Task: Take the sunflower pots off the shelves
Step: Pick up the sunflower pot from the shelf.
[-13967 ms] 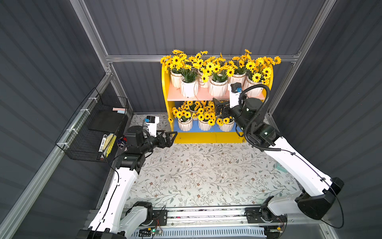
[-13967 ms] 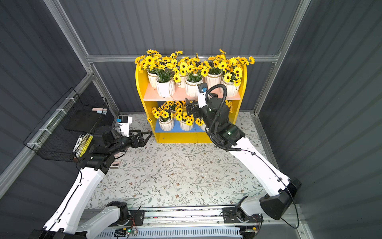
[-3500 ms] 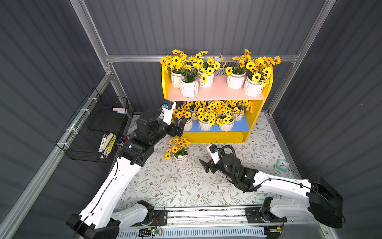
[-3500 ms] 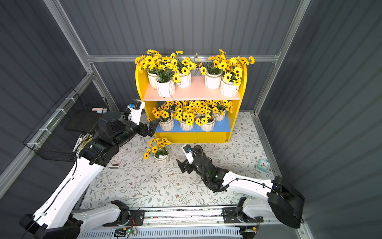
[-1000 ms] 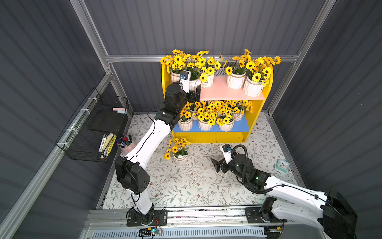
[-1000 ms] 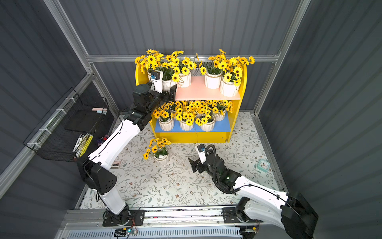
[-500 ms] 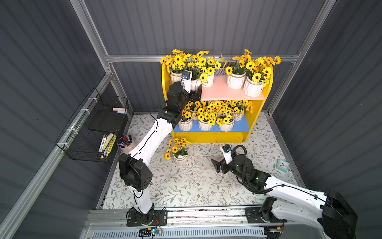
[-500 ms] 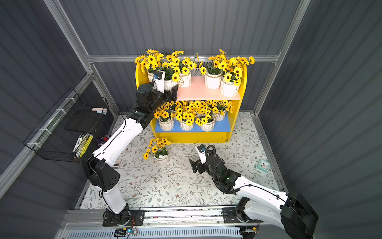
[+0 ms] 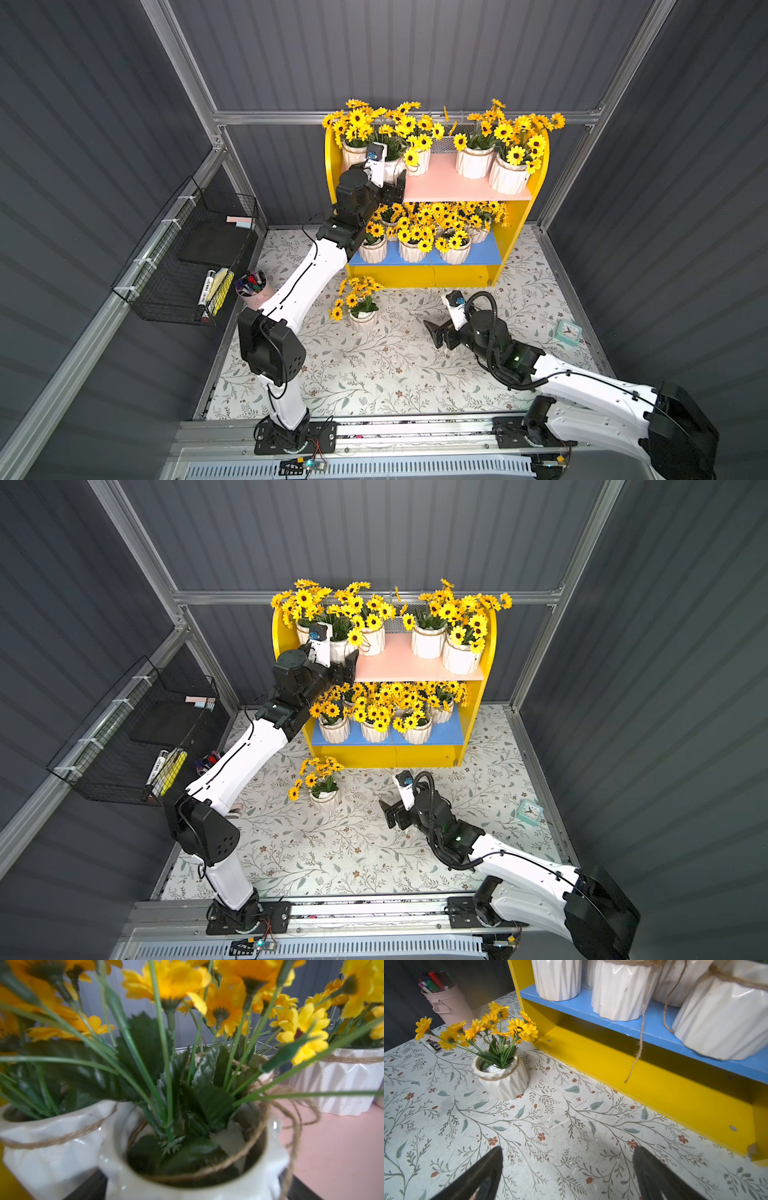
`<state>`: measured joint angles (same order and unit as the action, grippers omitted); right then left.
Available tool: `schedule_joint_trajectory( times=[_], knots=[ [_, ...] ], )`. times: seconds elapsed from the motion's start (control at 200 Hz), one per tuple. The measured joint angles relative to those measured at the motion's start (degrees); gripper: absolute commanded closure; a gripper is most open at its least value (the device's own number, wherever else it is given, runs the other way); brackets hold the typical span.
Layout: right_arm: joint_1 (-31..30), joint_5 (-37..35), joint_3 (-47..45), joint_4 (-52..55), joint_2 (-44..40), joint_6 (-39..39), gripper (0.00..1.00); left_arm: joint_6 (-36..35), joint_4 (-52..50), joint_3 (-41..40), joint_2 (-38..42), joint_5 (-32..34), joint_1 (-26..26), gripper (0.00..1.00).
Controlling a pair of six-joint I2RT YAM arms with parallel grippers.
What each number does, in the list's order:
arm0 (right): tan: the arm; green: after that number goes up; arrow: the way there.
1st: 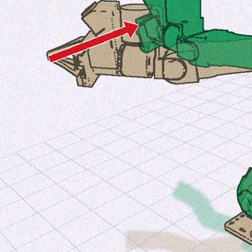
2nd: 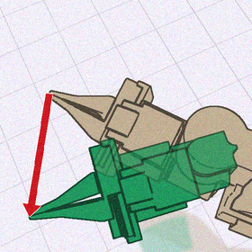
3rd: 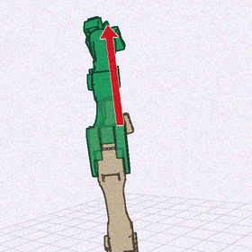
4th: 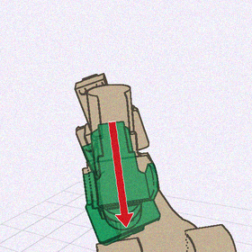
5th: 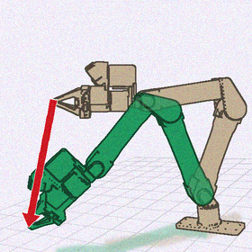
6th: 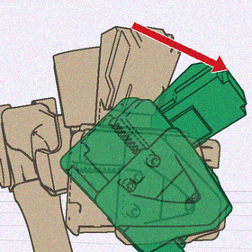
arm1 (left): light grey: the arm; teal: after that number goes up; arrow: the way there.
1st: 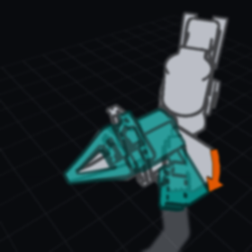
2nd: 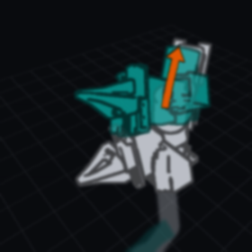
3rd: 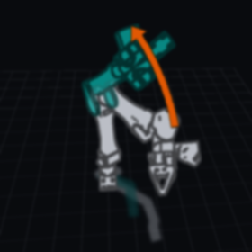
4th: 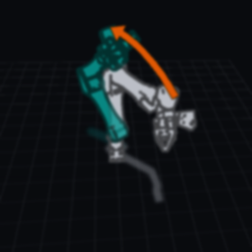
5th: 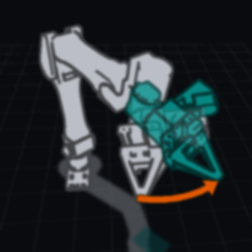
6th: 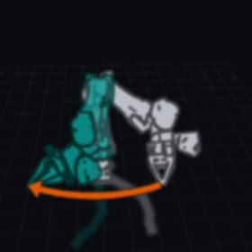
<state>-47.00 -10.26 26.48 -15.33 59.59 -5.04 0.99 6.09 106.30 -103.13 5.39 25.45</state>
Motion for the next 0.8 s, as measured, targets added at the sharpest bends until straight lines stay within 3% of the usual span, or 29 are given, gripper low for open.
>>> schedule_joint_trajectory(
  times=[0.085,0.235,0.8],
  knots=[
    [0.0,0.0,-0.07,0.0,-0.13,-0.07,0.01,-0.13,0.79,-0.87,0.44,0.0,0.0,0.6],
    [0.0,0.02,-0.07,-0.02,-0.15,-0.09,0.01,-0.15,1.11,-2.58,1.81,-0.09,0.0,1.0],
    [0.0,-0.28,-0.04,0.5,-0.24,-0.11,0.01,-0.52,-6.01,-2.54,4.98,-3.67,-0.04,1.0]
  ],
)
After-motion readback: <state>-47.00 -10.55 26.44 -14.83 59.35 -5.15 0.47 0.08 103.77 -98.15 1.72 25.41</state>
